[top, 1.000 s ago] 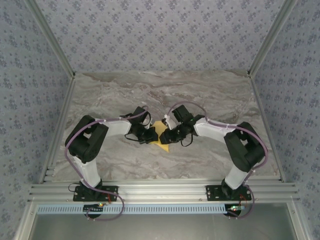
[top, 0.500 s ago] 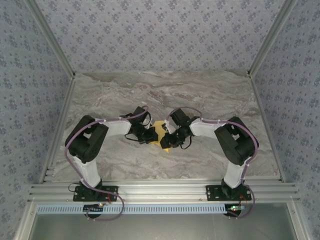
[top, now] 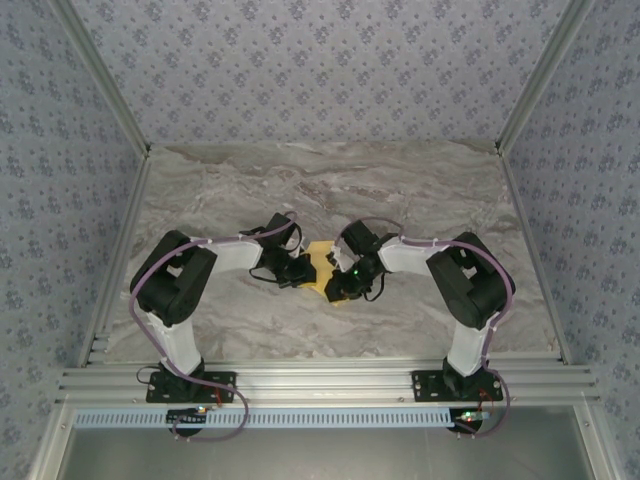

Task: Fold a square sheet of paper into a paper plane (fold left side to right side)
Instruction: Third fold the triangle at the center of the table.

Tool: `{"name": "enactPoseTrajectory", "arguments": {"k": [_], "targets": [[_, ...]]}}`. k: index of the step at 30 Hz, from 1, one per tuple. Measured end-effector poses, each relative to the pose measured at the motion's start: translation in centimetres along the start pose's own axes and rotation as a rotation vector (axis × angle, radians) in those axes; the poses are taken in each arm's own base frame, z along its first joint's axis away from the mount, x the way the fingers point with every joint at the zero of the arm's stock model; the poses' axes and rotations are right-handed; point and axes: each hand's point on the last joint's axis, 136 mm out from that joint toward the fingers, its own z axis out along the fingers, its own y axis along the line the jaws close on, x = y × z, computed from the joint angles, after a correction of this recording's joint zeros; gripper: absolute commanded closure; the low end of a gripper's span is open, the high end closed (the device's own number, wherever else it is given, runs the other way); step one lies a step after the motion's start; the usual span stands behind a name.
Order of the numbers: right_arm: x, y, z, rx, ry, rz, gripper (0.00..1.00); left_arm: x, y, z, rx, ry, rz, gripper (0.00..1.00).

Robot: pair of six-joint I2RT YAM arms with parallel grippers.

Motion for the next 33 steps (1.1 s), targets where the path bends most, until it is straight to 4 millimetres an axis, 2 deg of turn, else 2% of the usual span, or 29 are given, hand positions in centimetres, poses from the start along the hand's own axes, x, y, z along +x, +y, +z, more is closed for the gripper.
{"name": "enactPoseTrajectory", "arguments": {"k": [6,10,14,16,20,24,28,31,33], "targets": [[0.5,-0.4,0.1,0.006,0.005,0.004,0.83,0.0,0.0,0.0,-0.002,0.0,0.0,0.93],[1.4,-0.6,-0.2,0.016,0.013,0.009,0.9,0.1,0.0,0.0,-0.005,0.004,0.005,0.93],[3.0,-0.7,-1.1,0.044,0.047,0.04,0.95,0.1,0.0,-0.1,-0.011,0.005,0.007,0.93],[3.2,-0.3,-1.8,0.042,0.044,0.039,0.95,0.0,0.0,-0.1,-0.013,0.004,0.008,0.93],[2.1,1.4,-3.1,0.01,0.003,0.014,0.95,0.0,0.0,-0.1,-0.015,0.004,0.008,0.93],[0.5,2.2,-3.1,-0.017,-0.028,0.011,0.95,0.0,0.0,-0.1,-0.016,0.003,0.009,0.93],[-0.7,1.2,-1.5,-0.003,-0.016,0.043,0.97,0.0,0.0,-0.1,-0.016,0.003,0.009,0.93],[-0.4,-0.3,-0.1,0.027,0.014,0.084,0.99,0.0,0.0,-0.1,-0.016,0.003,0.009,0.92],[-0.4,-0.4,0.1,0.018,0.023,0.095,1.0,0.0,0.0,-0.1,-0.016,0.002,0.009,0.92]]}}
